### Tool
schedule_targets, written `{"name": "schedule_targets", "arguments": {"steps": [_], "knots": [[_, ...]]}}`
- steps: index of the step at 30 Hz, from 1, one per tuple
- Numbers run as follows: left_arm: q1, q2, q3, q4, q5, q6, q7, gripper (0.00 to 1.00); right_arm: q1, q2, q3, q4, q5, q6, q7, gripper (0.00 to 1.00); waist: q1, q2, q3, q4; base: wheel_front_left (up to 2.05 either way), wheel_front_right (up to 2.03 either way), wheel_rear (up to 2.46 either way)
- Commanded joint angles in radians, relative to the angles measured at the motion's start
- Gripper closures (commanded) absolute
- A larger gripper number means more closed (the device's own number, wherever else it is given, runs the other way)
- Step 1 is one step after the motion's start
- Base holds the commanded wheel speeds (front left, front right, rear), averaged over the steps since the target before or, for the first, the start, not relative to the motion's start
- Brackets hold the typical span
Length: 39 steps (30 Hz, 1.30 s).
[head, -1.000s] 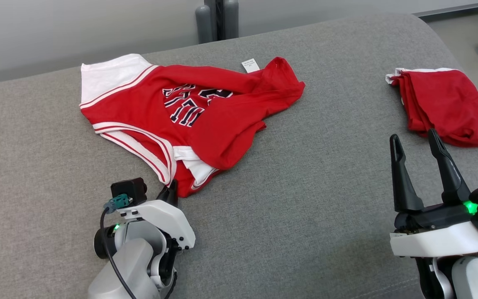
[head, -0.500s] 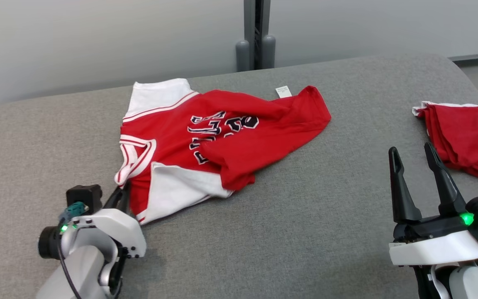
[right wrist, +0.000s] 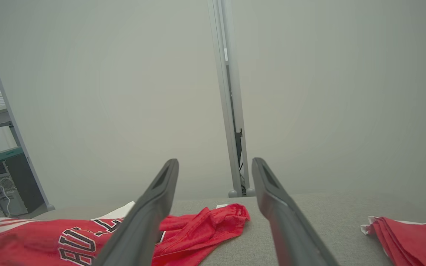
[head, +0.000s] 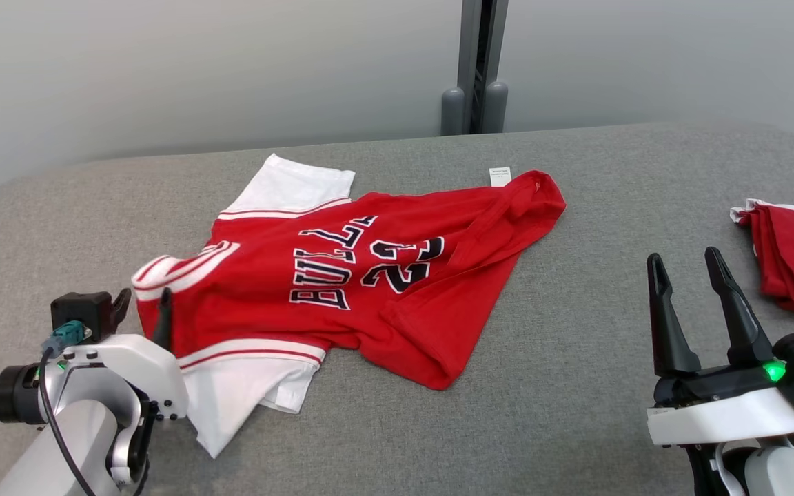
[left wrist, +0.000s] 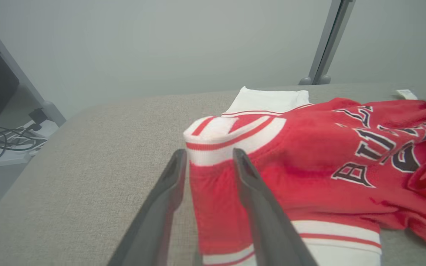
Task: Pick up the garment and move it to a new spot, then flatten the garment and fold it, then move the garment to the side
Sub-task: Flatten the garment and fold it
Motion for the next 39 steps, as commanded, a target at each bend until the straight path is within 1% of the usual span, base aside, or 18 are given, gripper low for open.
{"name": "schedule_targets", "arguments": {"steps": [1, 2, 6, 11, 16, 18, 21, 25, 30, 31, 33, 35, 39], "knots": [[0.017, -0.009, 0.001, -0.016, -0.005, 0.016, -0.002, 0.0, -0.011, -0.005, -0.003, 0.005, 0.0, 0.0, -0.004, 0.0, 0.0, -0.0001, 0.0, 0.008, 0.0, 0.0, 0.0], [0.017, -0.009, 0.001, -0.016, -0.005, 0.016, -0.002, 0.0, -0.011, -0.005, -0.003, 0.005, 0.0, 0.0, -0.004, 0.0, 0.0, -0.0001, 0.0, 0.008, 0.0, 0.0, 0.0], [0.016, -0.026, 0.014, -0.054, -0.004, 0.05, -0.037, 0.0, -0.016, -0.005, -0.009, 0.003, -0.011, 0.0, 0.006, 0.0, 0.0, -0.0001, -0.004, 0.022, 0.0, 0.0, 0.0], [0.024, -0.054, 0.05, -0.141, 0.001, 0.091, -0.105, 0.0, -0.015, -0.005, -0.014, -0.011, -0.024, 0.0, 0.016, 0.0, 0.0, -0.0001, -0.017, 0.045, 0.0, 0.0, 0.0], [0.075, -0.075, 0.072, -0.271, 0.037, 0.094, -0.134, 0.0, 0.0, -0.005, -0.01, -0.028, -0.037, 0.0, 0.031, 0.0, 0.0, -0.0001, -0.031, 0.075, 0.0, 0.0, 0.0], [0.106, -0.084, 0.081, -0.32, 0.06, 0.105, -0.137, 0.0, 0.006, -0.005, -0.011, -0.034, -0.043, 0.0, 0.038, 0.0, 0.0, -0.0001, -0.035, 0.091, 0.0, 0.0, 0.0], [0.171, -0.117, 0.105, -0.403, 0.104, 0.117, -0.137, 0.0, 0.015, -0.005, -0.007, -0.039, -0.048, 0.0, 0.051, 0.0, 0.0, -0.0001, -0.035, 0.118, 0.0, 0.0, 0.0], [0.246, -0.168, 0.134, -0.476, 0.148, 0.103, -0.138, 0.0, 0.013, -0.004, 0.016, -0.031, -0.051, 0.0, 0.071, 0.0, 0.0, -0.0001, -0.025, 0.162, 0.0, 0.0, 0.0], [0.285, -0.207, 0.137, -0.48, 0.204, 0.071, -0.138, 0.0, -0.034, -0.005, 0.095, 0.036, -0.054, 0.0, 0.131, 0.0, 0.0, -0.0001, -0.003, 0.219, 0.0, 0.0, 0.0], [0.286, -0.216, 0.14, -0.47, 0.219, 0.057, -0.138, 0.0, -0.056, -0.006, 0.128, 0.086, -0.045, 0.0, 0.151, 0.0, 0.0, -0.0001, 0.009, 0.24, 0.0, 0.0, 0.0], [0.283, -0.23, 0.143, -0.462, 0.23, 0.046, -0.138, 0.0, -0.084, -0.006, 0.153, 0.145, -0.021, 0.0, 0.171, 0.0, 0.0, -0.0001, 0.02, 0.26, 0.0, 0.0, 0.0], [0.278, -0.244, 0.147, -0.452, 0.237, 0.035, -0.138, 0.0, -0.121, -0.007, 0.173, 0.215, -0.036, 0.0, 0.191, 0.0, 0.0, -0.0001, 0.032, 0.28, 0.0, 0.0, 0.0], [0.263, -0.27, 0.154, -0.437, 0.256, 0.013, -0.138, 0.0, -0.182, -0.007, 0.168, 0.355, -0.062, 0.0, 0.205, 0.0, 0.0, -0.0001, 0.059, 0.317, 0.0, 0.0, 0.0]]}}
